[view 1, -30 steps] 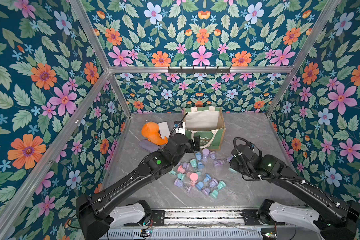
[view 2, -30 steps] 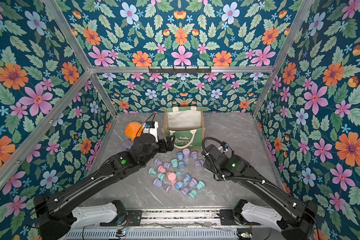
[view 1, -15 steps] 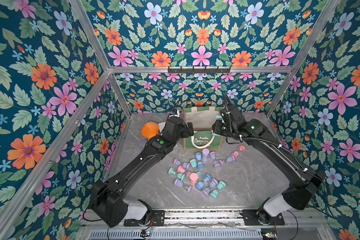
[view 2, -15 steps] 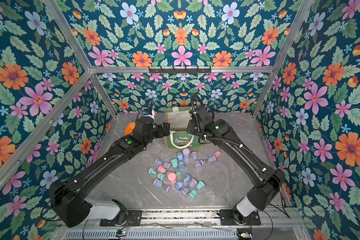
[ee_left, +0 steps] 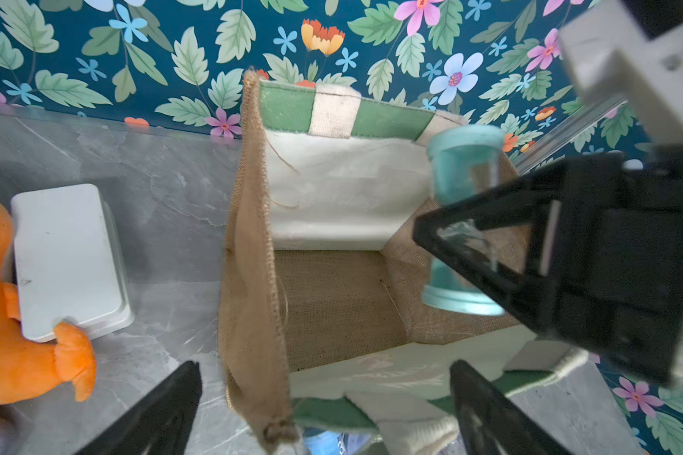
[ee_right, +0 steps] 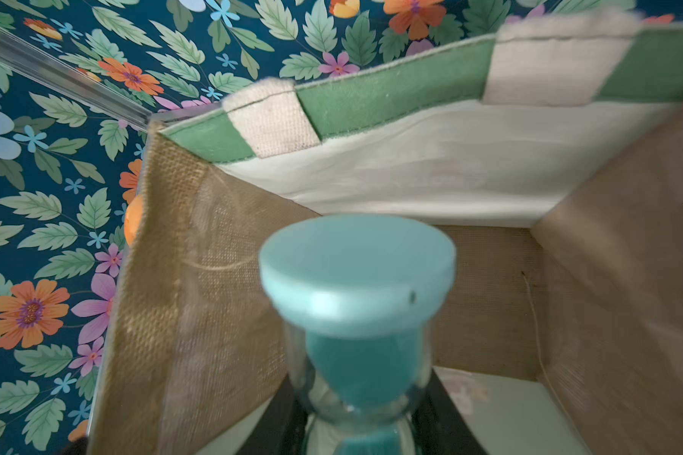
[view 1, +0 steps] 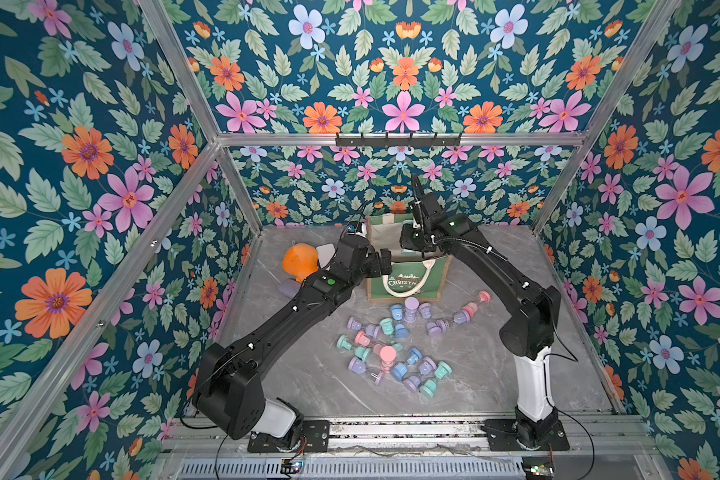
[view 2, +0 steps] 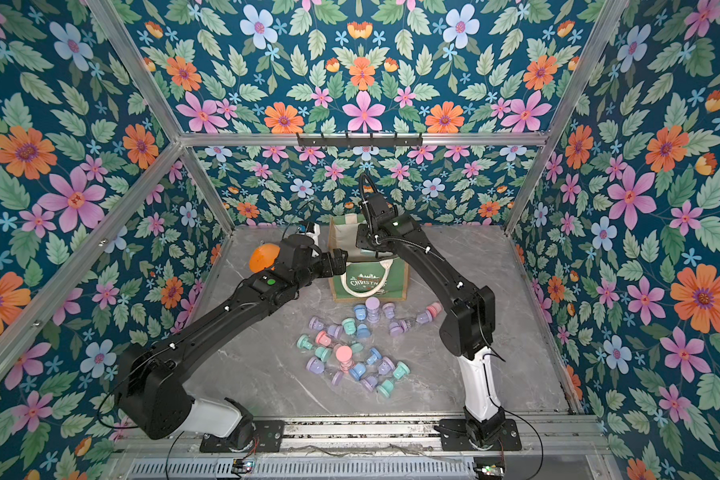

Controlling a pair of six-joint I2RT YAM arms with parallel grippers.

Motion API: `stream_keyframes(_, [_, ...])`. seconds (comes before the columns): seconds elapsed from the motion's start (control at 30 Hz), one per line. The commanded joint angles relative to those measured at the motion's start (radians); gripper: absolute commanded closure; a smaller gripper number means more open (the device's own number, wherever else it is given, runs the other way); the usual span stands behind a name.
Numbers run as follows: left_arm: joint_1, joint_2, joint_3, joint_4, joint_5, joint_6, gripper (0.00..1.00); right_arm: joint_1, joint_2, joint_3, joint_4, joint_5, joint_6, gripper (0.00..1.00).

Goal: Put the hourglass into the canvas bag
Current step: Place the hourglass in the canvas bag.

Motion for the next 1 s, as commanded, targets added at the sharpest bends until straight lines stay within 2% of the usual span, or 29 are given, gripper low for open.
stream_keyframes(0.0, [0.004, 0.008, -0.012, 0.045, 0.028, -0.003, 0.0, -0.015, 0.068, 0.062, -0.047, -0.046, -0.013, 0.83])
stream_keyframes(0.17, [0.005, 0.014, -0.037, 0.065, 0.028, -0.017, 0.01, -0.026, 0.163, 0.106, -0.07, -0.052, -0.013, 0.82])
stream_keyframes(0.5, [0.005, -0.006, -0.071, 0.093, 0.006, -0.035, 0.0, -0.036, 0.259, 0.058, -0.03, -0.023, 0.01, 0.78])
stream_keyframes(0.6, [0.005, -0.007, -0.071, 0.086, 0.005, -0.036, 0.0, -0.036, 0.308, 0.107, -0.066, -0.013, 0.01, 0.76])
stream_keyframes(0.7, [0.004, -0.008, -0.074, 0.082, 0.001, -0.035, 0.0, -0.036, 0.313, 0.108, -0.073, -0.005, 0.013, 0.68])
stream_keyframes(0.77, [0.004, -0.014, -0.074, 0.079, 0.002, -0.033, 0.0, -0.036, 0.303, 0.09, -0.06, 0.001, 0.018, 0.55])
stream_keyframes(0.97, [0.004, -0.029, -0.065, 0.073, 0.004, -0.026, 0.0, -0.036, 0.262, 0.079, -0.06, 0.016, 0.008, 0.41])
